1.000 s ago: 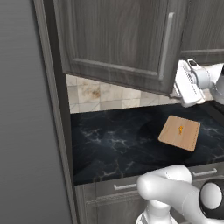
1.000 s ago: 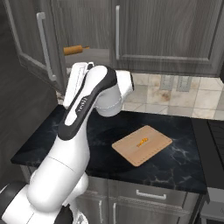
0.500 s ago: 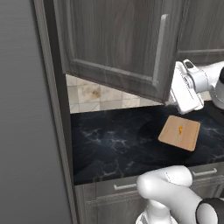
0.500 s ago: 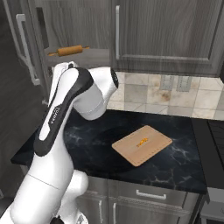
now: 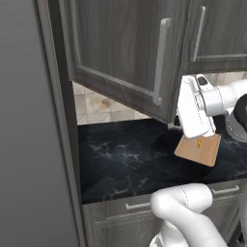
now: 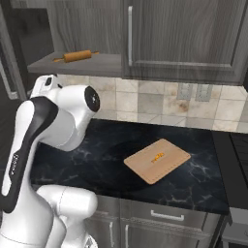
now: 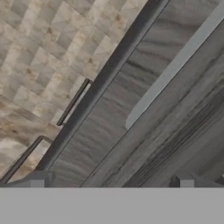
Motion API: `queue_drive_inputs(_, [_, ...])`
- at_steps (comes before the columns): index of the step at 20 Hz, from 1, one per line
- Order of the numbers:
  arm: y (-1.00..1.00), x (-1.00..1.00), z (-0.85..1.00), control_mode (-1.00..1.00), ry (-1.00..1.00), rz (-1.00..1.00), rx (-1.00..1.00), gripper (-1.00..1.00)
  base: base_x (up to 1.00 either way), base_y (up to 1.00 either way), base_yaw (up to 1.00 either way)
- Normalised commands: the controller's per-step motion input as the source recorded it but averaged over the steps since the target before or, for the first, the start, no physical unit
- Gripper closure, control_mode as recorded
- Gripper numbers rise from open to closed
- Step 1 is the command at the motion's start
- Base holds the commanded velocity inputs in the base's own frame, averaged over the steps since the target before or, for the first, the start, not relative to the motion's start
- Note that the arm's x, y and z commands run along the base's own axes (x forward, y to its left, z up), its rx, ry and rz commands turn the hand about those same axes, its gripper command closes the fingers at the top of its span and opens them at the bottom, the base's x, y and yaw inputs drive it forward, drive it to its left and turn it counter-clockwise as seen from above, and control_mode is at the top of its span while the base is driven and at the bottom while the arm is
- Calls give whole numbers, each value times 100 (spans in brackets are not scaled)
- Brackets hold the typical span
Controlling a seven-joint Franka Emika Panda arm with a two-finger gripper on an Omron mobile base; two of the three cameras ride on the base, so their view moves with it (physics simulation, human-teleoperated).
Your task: Open the cabinet, retrieve the rolling pin, and place it next to the meat on the cutting board to prepare for tenderizing.
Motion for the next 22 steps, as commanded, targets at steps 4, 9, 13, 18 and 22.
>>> queue_drive_inputs(4, [67, -56, 0, -100, -14, 2, -10, -100, 0, 0, 0])
queue_drive_inputs(9, [66, -31, -4, -100, -13, 6, -10, -100, 0, 0, 0])
queue_drive_inputs(13, [68, -5, -7, -100, -11, 12, -9, -100, 0, 0, 0])
queue_drive_inputs(18, [66, 0, -10, -100, -11, 15, -10, -100, 0, 0, 0])
queue_drive_inputs(22, [62, 0, -11, -100, -9, 18, -9, -100, 0, 0, 0])
